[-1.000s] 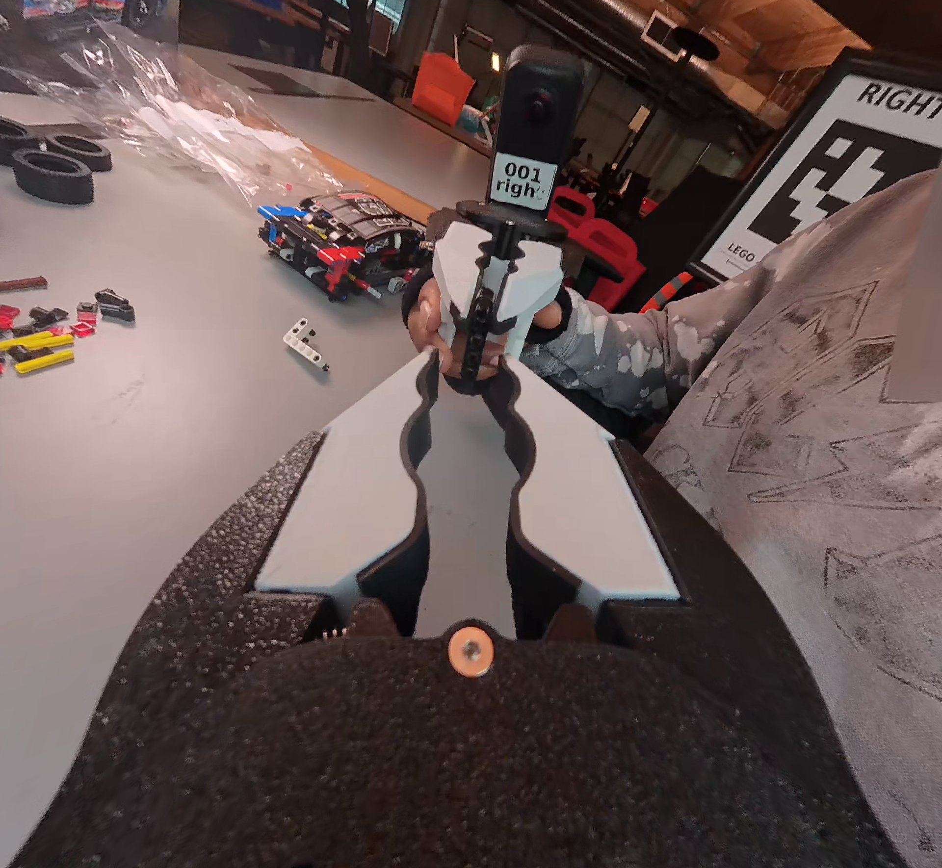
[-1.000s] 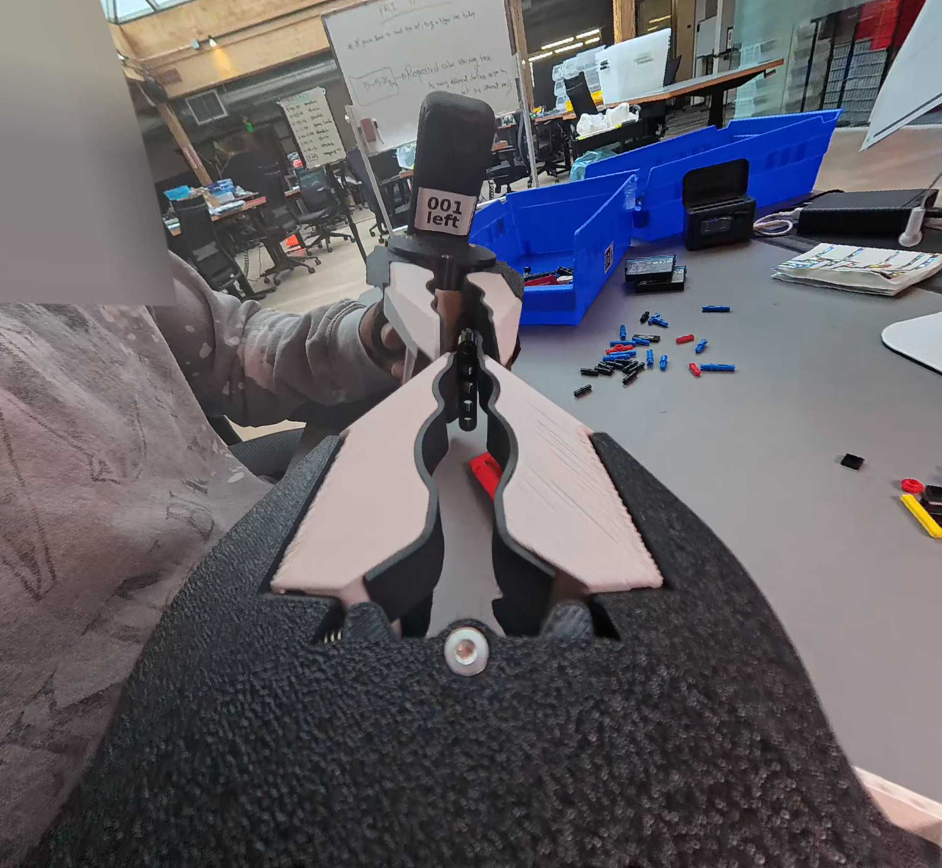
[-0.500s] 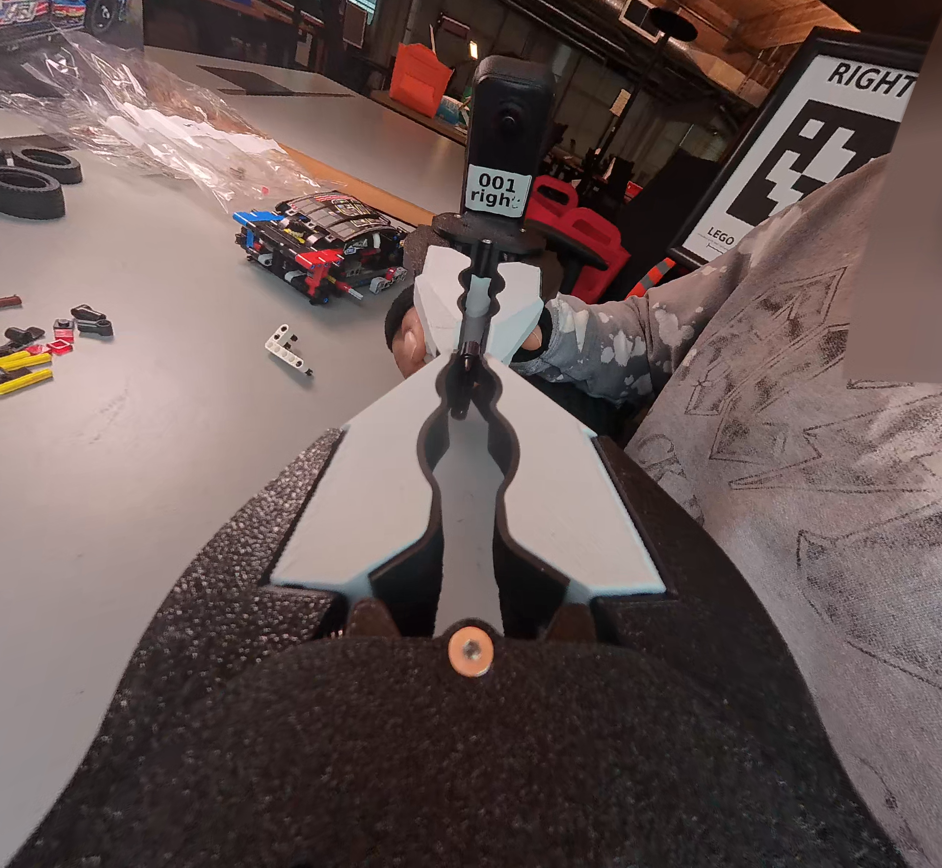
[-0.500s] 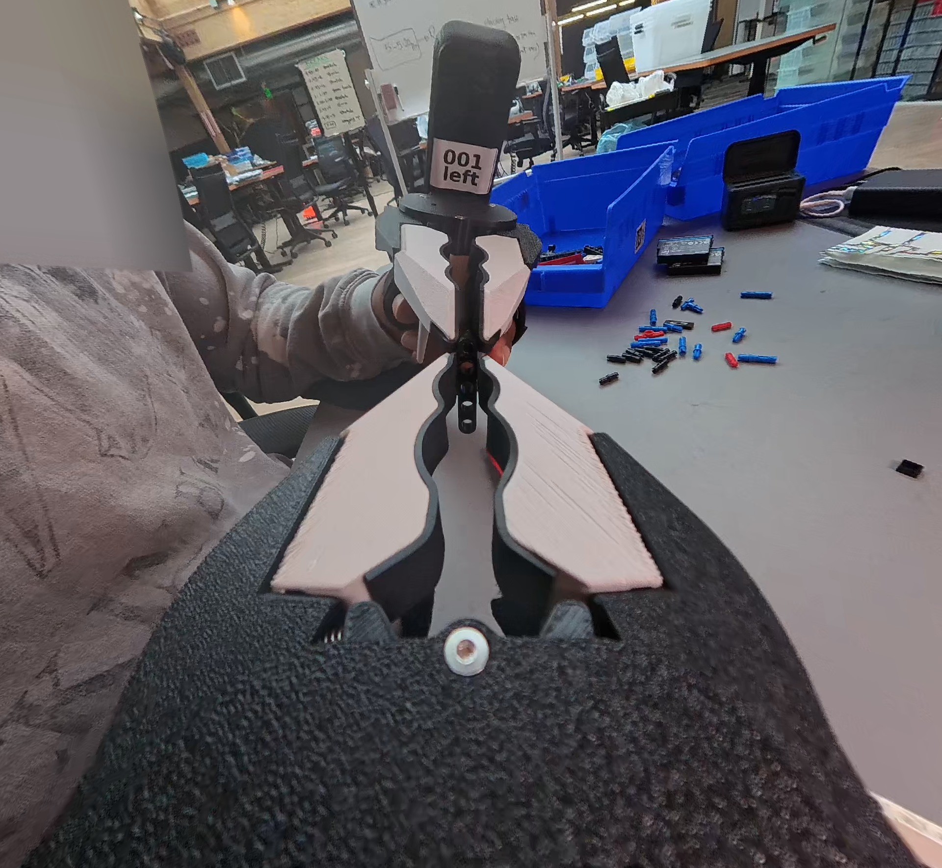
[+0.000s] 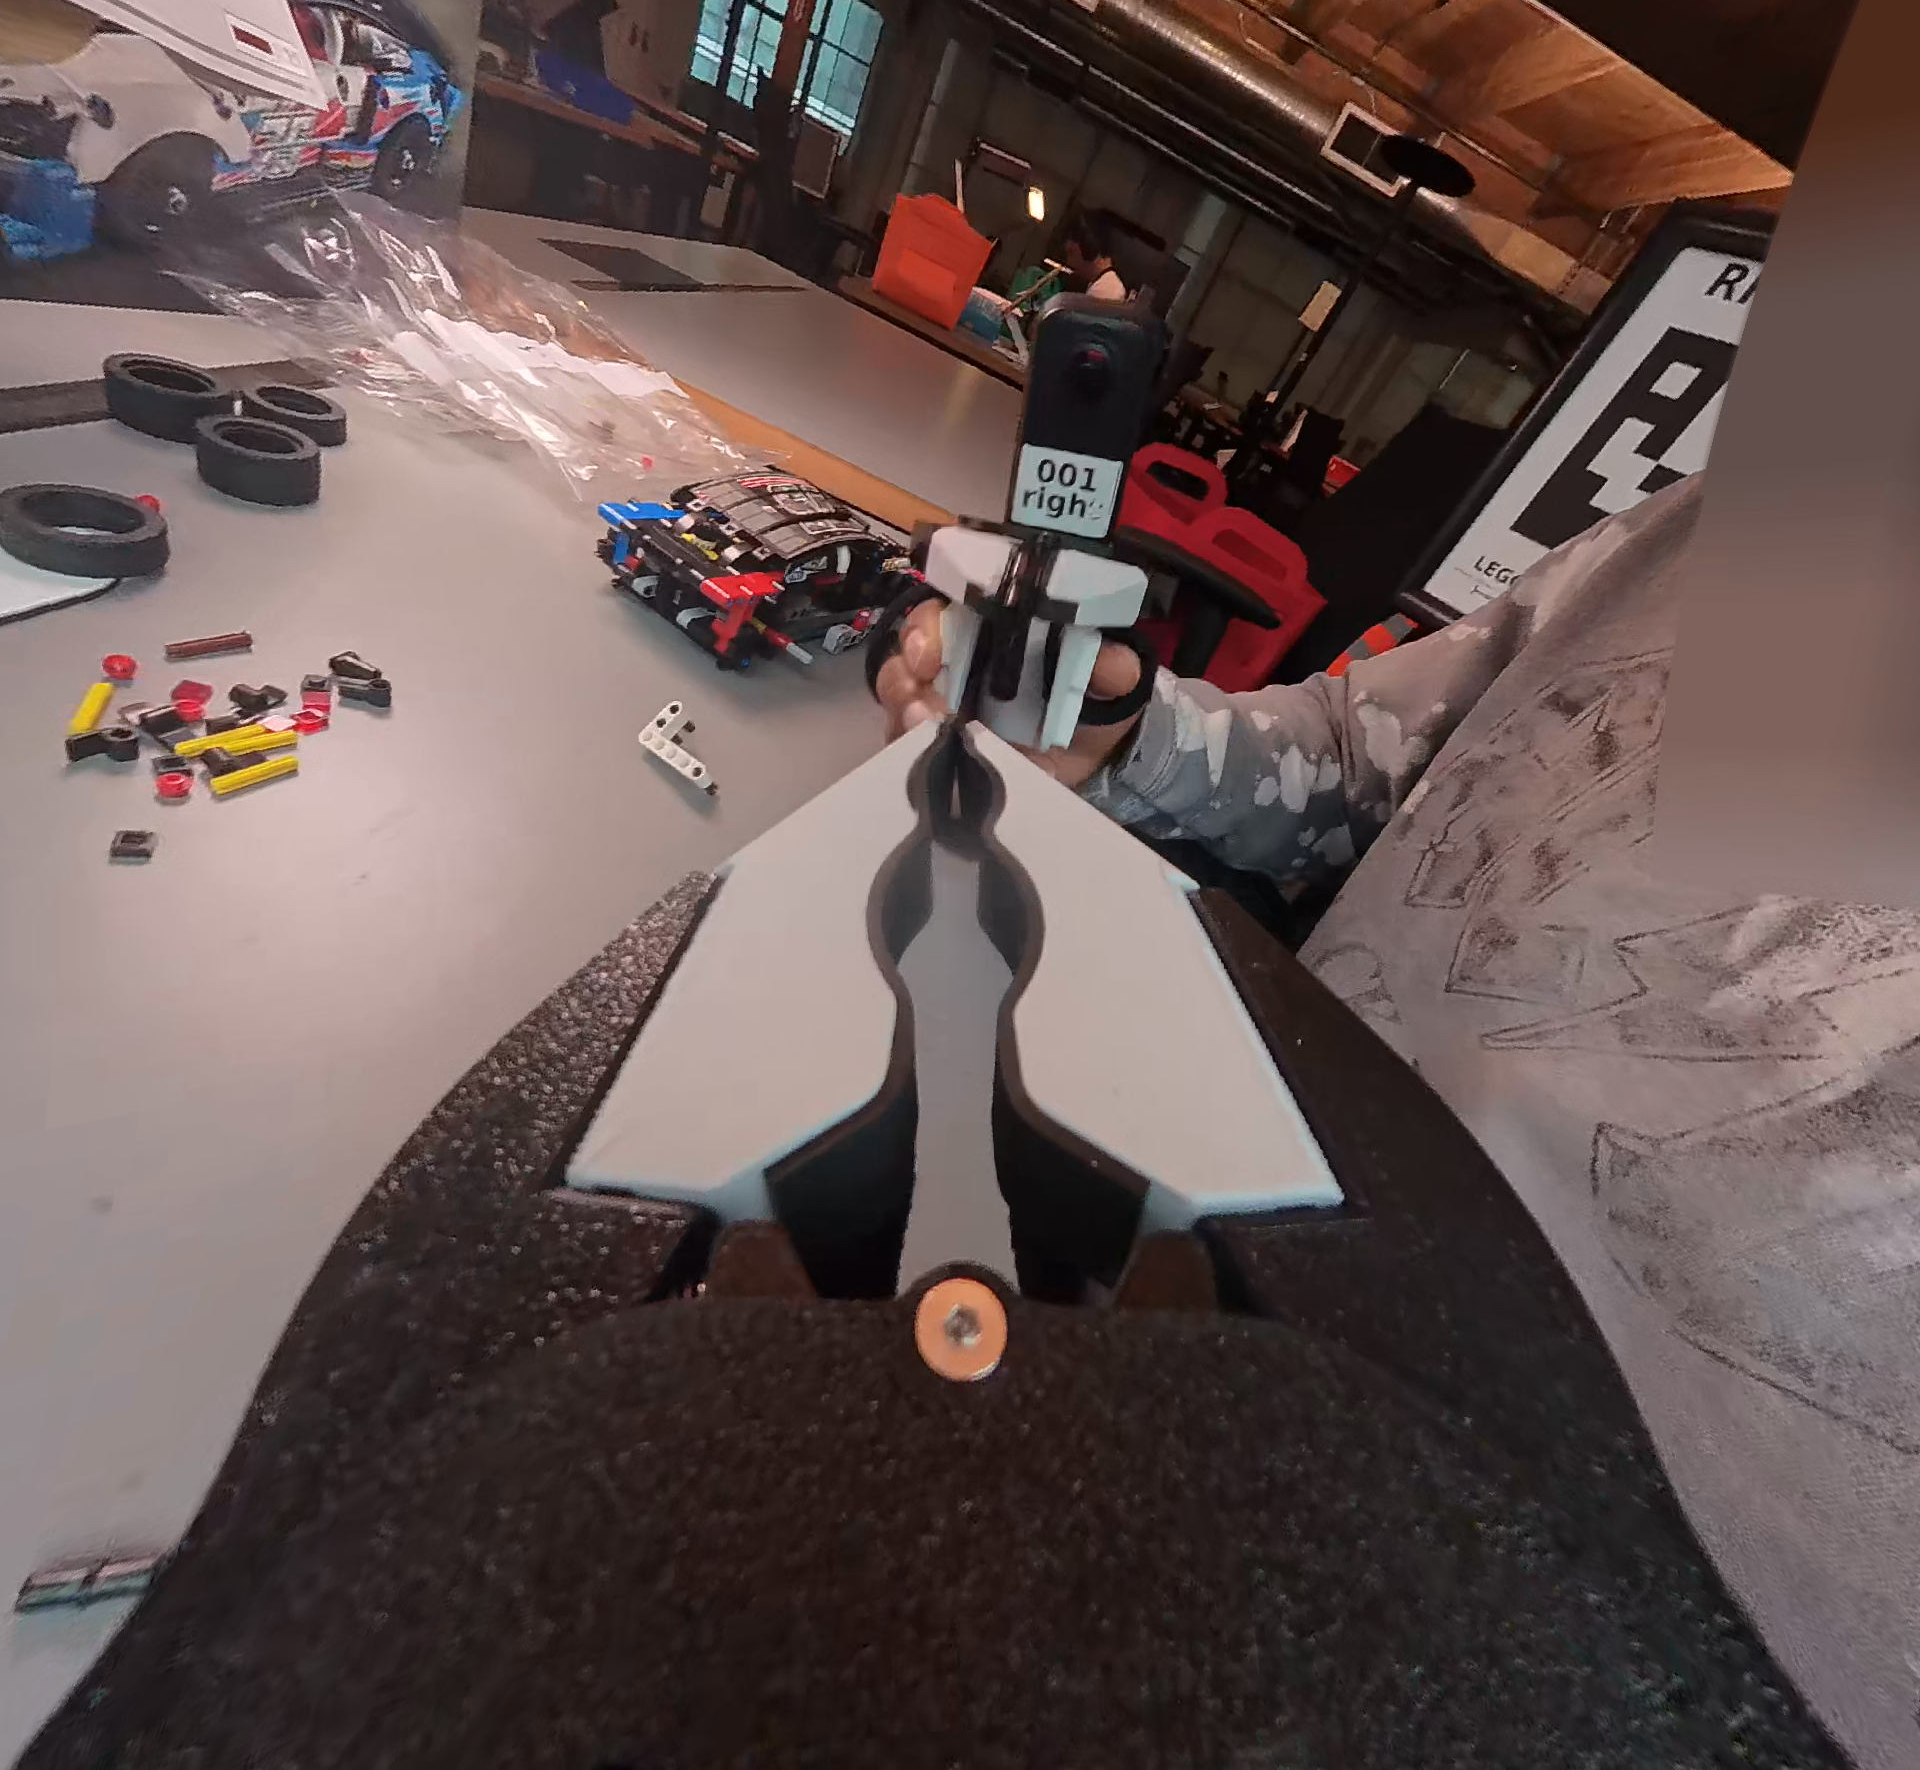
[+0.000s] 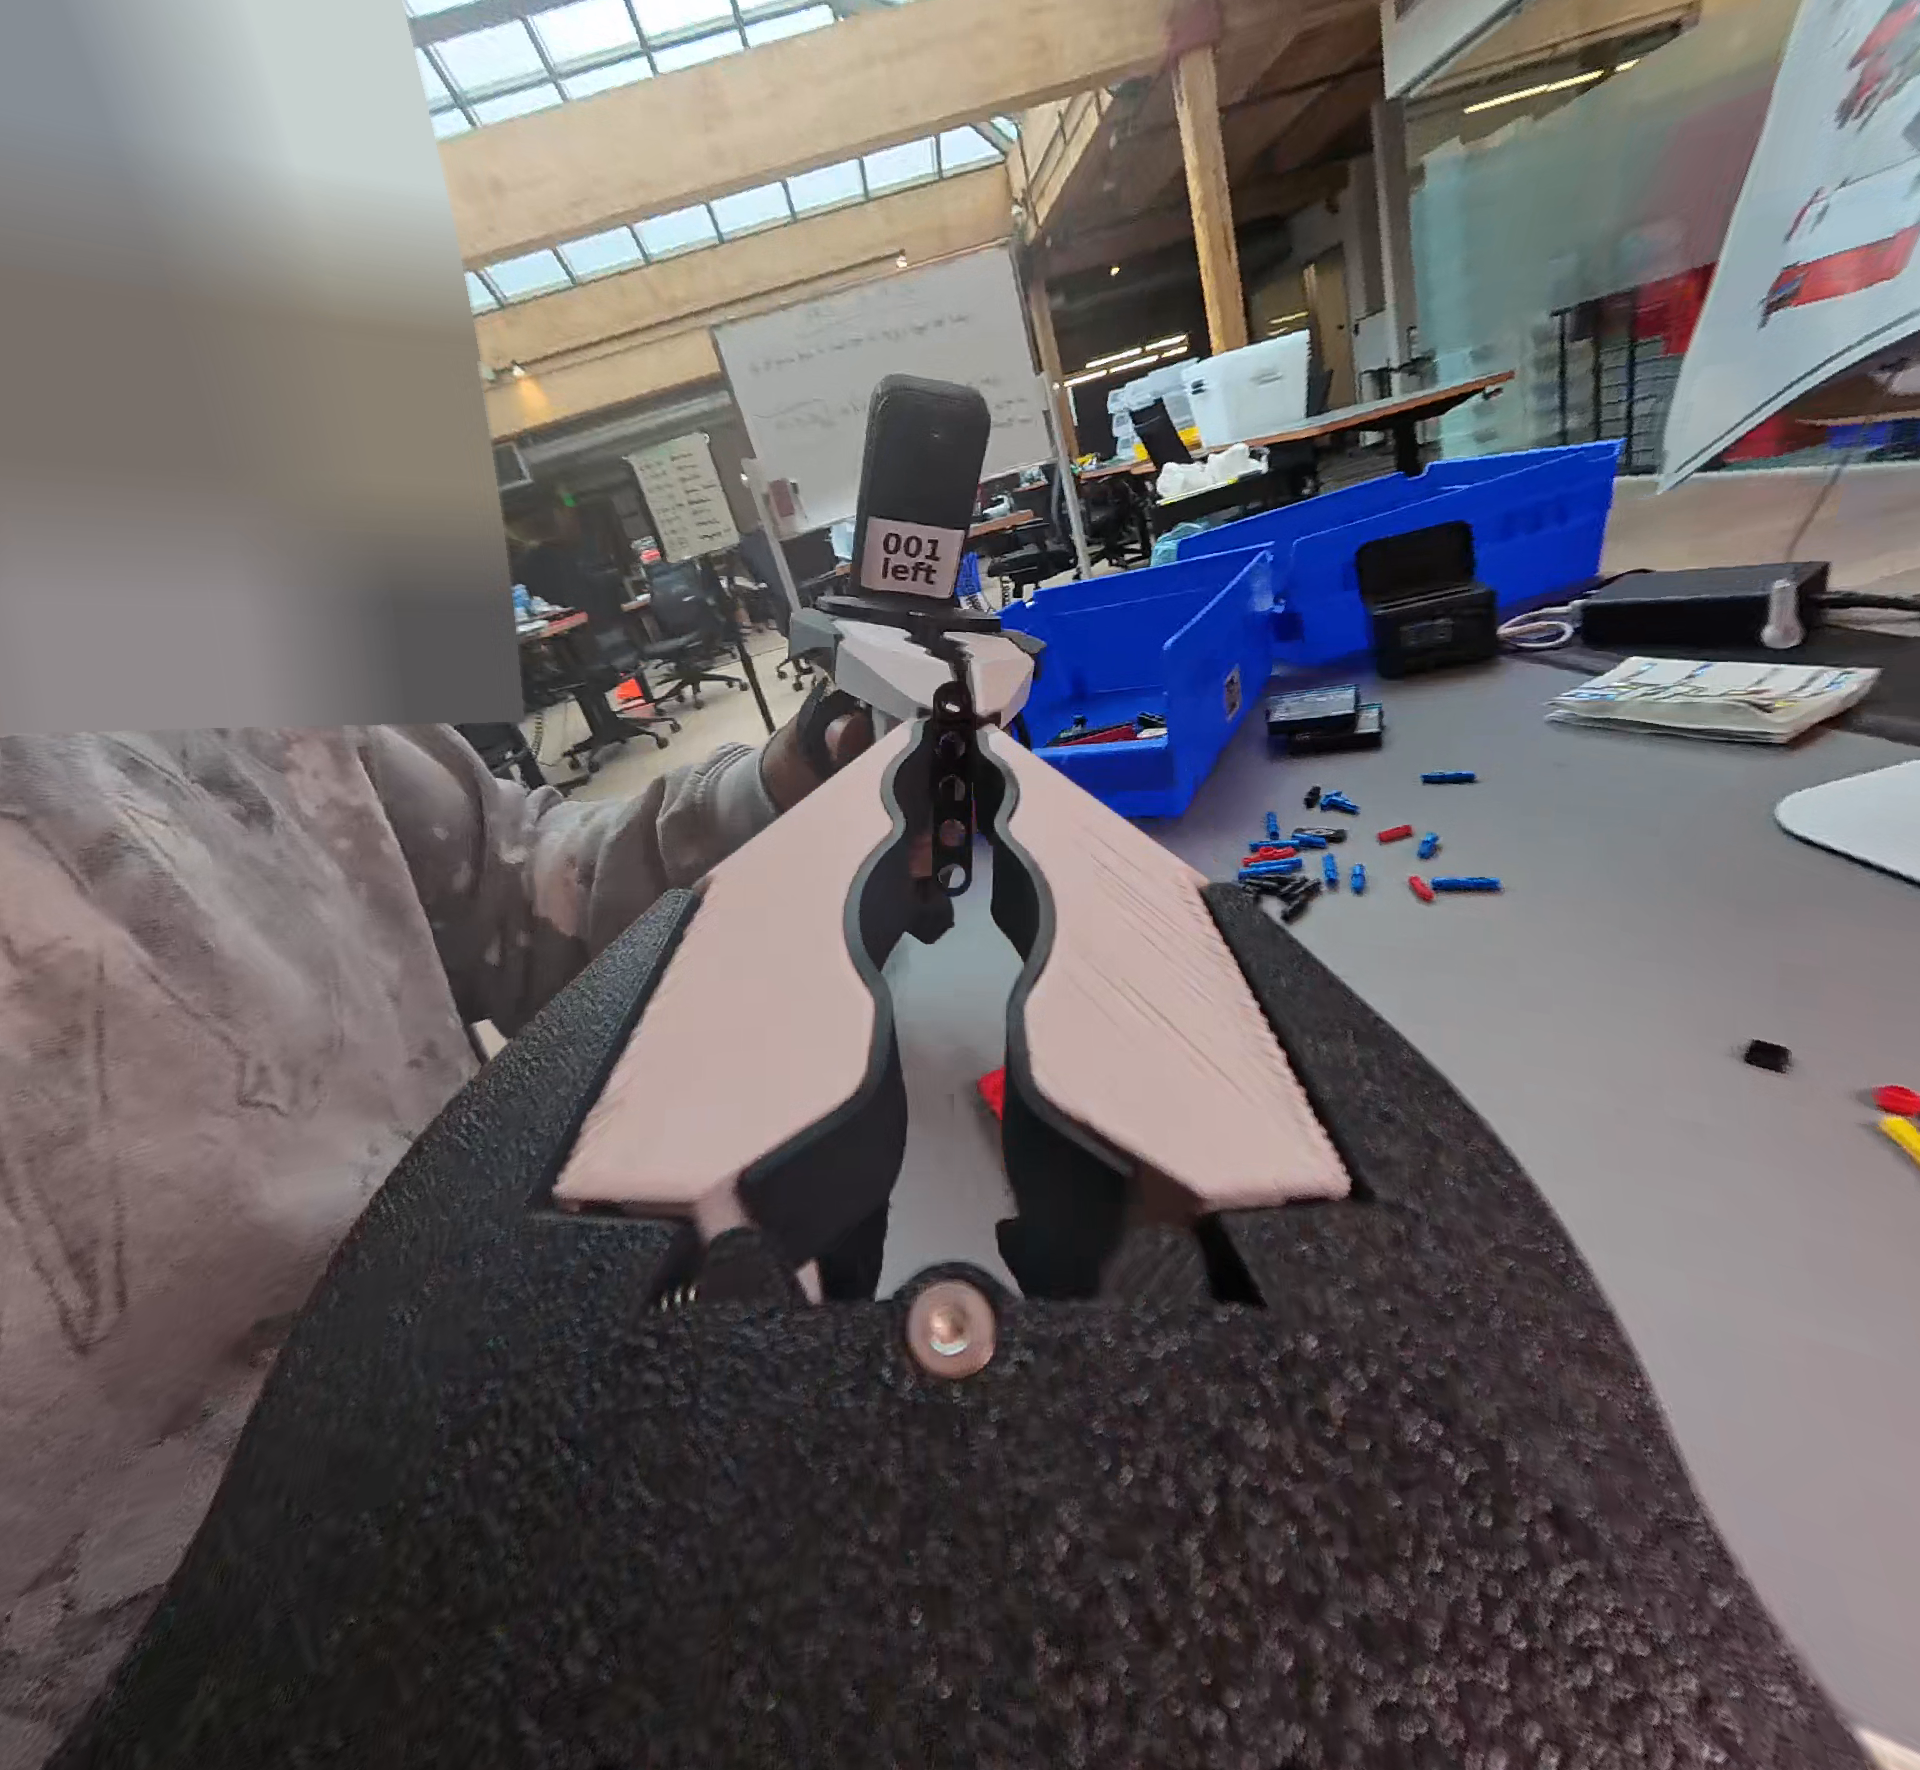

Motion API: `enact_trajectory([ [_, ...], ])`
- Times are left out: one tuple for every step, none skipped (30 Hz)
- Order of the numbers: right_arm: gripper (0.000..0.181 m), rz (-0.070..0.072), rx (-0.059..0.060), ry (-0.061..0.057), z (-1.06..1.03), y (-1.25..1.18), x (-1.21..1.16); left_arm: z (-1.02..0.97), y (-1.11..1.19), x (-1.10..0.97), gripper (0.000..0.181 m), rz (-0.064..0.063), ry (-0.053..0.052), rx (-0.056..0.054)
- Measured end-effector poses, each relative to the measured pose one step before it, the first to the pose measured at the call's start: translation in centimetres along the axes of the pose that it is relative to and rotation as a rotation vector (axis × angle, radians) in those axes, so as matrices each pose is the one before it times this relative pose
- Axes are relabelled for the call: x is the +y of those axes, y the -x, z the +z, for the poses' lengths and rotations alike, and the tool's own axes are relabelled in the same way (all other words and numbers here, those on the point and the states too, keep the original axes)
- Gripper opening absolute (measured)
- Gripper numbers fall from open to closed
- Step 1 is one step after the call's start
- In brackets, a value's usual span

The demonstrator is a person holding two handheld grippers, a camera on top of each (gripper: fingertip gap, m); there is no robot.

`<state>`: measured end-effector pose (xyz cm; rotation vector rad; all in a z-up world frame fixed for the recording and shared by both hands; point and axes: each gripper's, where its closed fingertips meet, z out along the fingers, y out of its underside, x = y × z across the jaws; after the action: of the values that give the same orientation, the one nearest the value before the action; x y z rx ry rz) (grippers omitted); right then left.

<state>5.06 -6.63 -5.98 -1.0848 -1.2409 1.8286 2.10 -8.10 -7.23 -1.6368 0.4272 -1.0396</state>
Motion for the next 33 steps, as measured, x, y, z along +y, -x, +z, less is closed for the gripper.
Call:
enact_trajectory([
  [0.006,-0.0012,-0.0127,0.0211,0.401,0.237,0.464,0.433,-0.476,-0.009,0.000,-0.0109,-0.0008,0.0299],
  [0.007,-0.0023,-0.0105,0.0117,0.288,0.211,0.227,0.429,-0.405,0.141,0.006,-0.0078,0.0112,0.0233],
  [0.007,0.0019,-0.0061,0.0098,0.188,0.081,0.191,0.332,-0.215,0.185,0.017,0.0000,0.0129,0.0075],
  [0.007,0.0001,-0.0008,0.0166,0.123,-0.057,0.350,0.206,-0.210,0.077,0.015,0.0070,0.0025,0.0066],
  [0.007,0.0010,0.0030,0.0025,0.042,-0.088,0.167,0.099,-0.102,-0.008,0.009,-0.0008,-0.0051,0.0021],
  [0.007,0.0080,-0.0042,-0.0003,0.004,0.033,0.057,0.046,-0.073,-0.031,0.007,-0.0058,-0.0058,0.0046],
  [0.007,0.0003,-0.0001,0.0027,-0.004,0.010,0.032,-0.001,0.002,0.029,0.007,-0.0053,0.0000,0.0011],
  [0.007,-0.0099,0.0062,0.0052,0.009,-0.045,0.058,-0.008,0.054,0.066,0.007,0.0002,0.0038,-0.0024],
  [0.007,-0.0047,0.0013,0.0033,0.029,0.028,0.045,-0.014,0.057,0.004,0.006,0.0029,0.0016,-0.0050],
  [0.007,0.0036,-0.0082,0.0017,0.046,0.146,0.024,-0.001,0.026,-0.056,0.006,0.0023,-0.0022,-0.0036],
  [0.007,0.0007,-0.0033,0.0001,0.042,0.090,0.028,0.018,-0.025,-0.059,0.007,0.0007,-0.0030,-0.0002],
  [0.008,-0.0034,0.0008,0.0040,0.056,0.039,0.088,0.046,-0.019,0.038,0.008,0.0011,0.0025,-0.0003],
  [0.007,-0.0024,0.0003,0.0029,0.049,0.048,0.079,0.047,-0.054,0.099,0.007,0.0031,0.0057,0.0007],
  [0.007,-0.0003,-0.0022,0.0032,0.053,0.064,0.064,0.061,-0.045,0.118,0.005,0.0030,0.0062,-0.0004],
  [0.007,-0.0009,-0.0027,0.0052,0.068,0.059,0.105,0.066,-0.022,0.094,0.004,0.0032,0.0049,-0.0011],
  [0.007,-0.0018,0.0004,0.0019,0.049,0.014,0.044,0.027,0.013,0.054,0.003,0.0038,0.0030,-0.0029],
  [0.007,0.0012,-0.0032,0.0015,-0.002,0.026,0.015,-0.023,-0.024,0.008,0.002,0.0024,0.0002,0.0004],
  [0.008,0.0004,-0.0022,0.0030,0.015,0.017,0.033,-0.011,-0.033,0.057,0.002,0.0003,0.0047,0.0021],
  [0.007,-0.0021,0.0018,0.0054,0.019,-0.019,0.099,-0.018,0.020,0.073,0.002,-0.0009,0.0056,0.0006],
  [0.007,-0.0011,0.0043,0.0082,0.018,-0.051,0.118,-0.021,0.065,0.095,0.002,-0.0007,0.0068,-0.0017],
  [0.007,-0.0030,0.0029,0.0103,0.010,-0.034,0.139,-0.019,0.059,0.131,0.002,0.0026,0.0075,-0.0038],
  [0.008,-0.0070,-0.0015,0.0098,-0.005,0.030,0.137,0.012,0.011,0.155,0.001,0.0057,0.0101,-0.0044],
  [0.011,-0.0090,-0.0062,0.0067,0.006,0.123,0.092,0.072,0.018,0.186,0.002,0.0103,0.0132,-0.0072],
  [0.014,-0.0032,-0.0073,0.0029,0.068,0.159,0.046,0.120,0.037,0.245,0.002,0.0122,0.0163,-0.0086],
  [0.010,-0.0027,0.0021,-0.0010,-0.019,-0.012,-0.008,0.097,-0.128,0.124,0.002,0.0059,0.0070,0.0049],
  [0.009,0.0003,-0.0047,0.0021,-0.046,0.054,0.013,-0.013,-0.100,-0.060,0.002,-0.0008,-0.0038,0.0047],
  [0.007,-0.0116,-0.0023,0.0021,-0.054,0.071,-0.029,0.007,-0.082,0.032,0.002,0.0011,0.0009,0.0027],
  [0.007,-0.0179,0.0031,-0.0048,-0.035,0.061,-0.077,0.030,-0.094,-0.022,0.002,-0.0001,-0.0008,0.0024],
  [0.007,0.0035,-0.0032,-0.0191,-0.036,0.096,-0.237,0.013,-0.105,-0.125,0.001,0.0011,-0.0060,0.0025],
  [0.007,0.0231,-0.0065,-0.0282,-0.013,0.043,-0.299,0.004,-0.126,-0.218,0.001,0.0015,-0.0087,0.0028],
  [0.007,0.0161,-0.0021,-0.0291,0.001,-0.006,-0.306,-0.002,-0.052,-0.248,0.000,0.0089,-0.0108,-0.0043],
  [0.006,0.0045,-0.0037,-0.0204,0.003,0.023,-0.273,-0.008,-0.066,-0.242,0.000,0.0071,-0.0123,-0.0014],
  [0.006,-0.0006,-0.0029,-0.0157,0.010,0.018,-0.286,-0.001,-0.061,-0.244,0.000,0.0000,-0.0147,0.0027],
])
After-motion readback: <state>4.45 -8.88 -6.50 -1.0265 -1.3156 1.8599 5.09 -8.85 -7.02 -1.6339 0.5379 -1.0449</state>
